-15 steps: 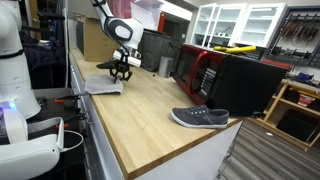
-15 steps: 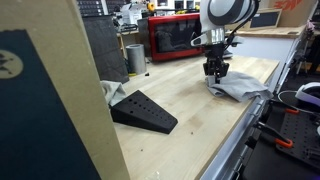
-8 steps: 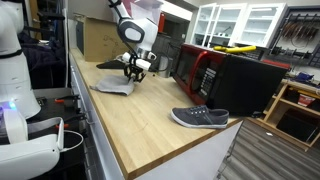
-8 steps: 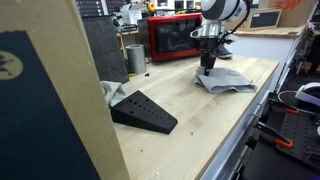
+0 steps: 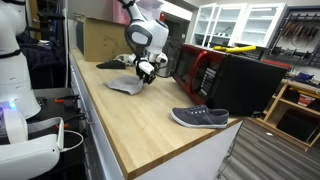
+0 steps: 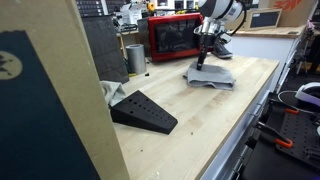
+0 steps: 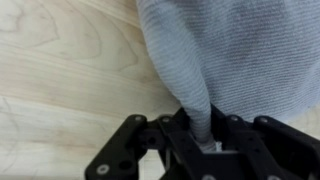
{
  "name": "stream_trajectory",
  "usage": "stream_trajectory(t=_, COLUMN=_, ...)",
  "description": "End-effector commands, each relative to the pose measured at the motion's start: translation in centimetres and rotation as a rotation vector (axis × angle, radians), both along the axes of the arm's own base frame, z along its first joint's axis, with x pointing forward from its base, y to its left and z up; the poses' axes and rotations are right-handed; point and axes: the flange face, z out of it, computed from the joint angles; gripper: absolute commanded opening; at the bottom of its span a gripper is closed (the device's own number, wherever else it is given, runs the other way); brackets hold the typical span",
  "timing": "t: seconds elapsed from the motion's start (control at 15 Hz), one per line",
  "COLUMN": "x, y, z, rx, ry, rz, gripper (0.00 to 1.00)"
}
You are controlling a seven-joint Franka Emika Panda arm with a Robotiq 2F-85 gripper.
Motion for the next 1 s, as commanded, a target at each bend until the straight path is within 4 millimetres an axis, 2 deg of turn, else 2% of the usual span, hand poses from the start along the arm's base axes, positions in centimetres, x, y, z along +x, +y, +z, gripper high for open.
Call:
stream_trajectory(t=0.0, x=0.5, y=-0.8, z=0.6, rx=0.032, ry=-0.018, rz=-0.196, gripper=0.04)
stream_trajectory(t=0.07, x=0.3, y=-0.9, z=0.9, rx=0.035, ry=-0.031, rz=-0.247, gripper=0.41)
stream_trajectory(t=0.13, x=0.1, y=-1.1, z=1.3, rx=0.036, ry=-0.053, rz=-0.295, gripper=0.42)
stream_trajectory(t=0.33, x=-0.3, y=-1.5, z=2.4, rx=-0.002, ry=-0.134, rz=-0.407, gripper=0.64)
stream_trajectory(t=0.67, x=-1.9, y=-1.4, z=3.3, rx=-0.148, ry=-0.181, rz=-0.398, gripper=0.99)
stream_trajectory(t=0.93, x=-3.0, y=-0.4, z=3.7, rx=-0.197, ry=-0.092, rz=-0.343, gripper=1.0)
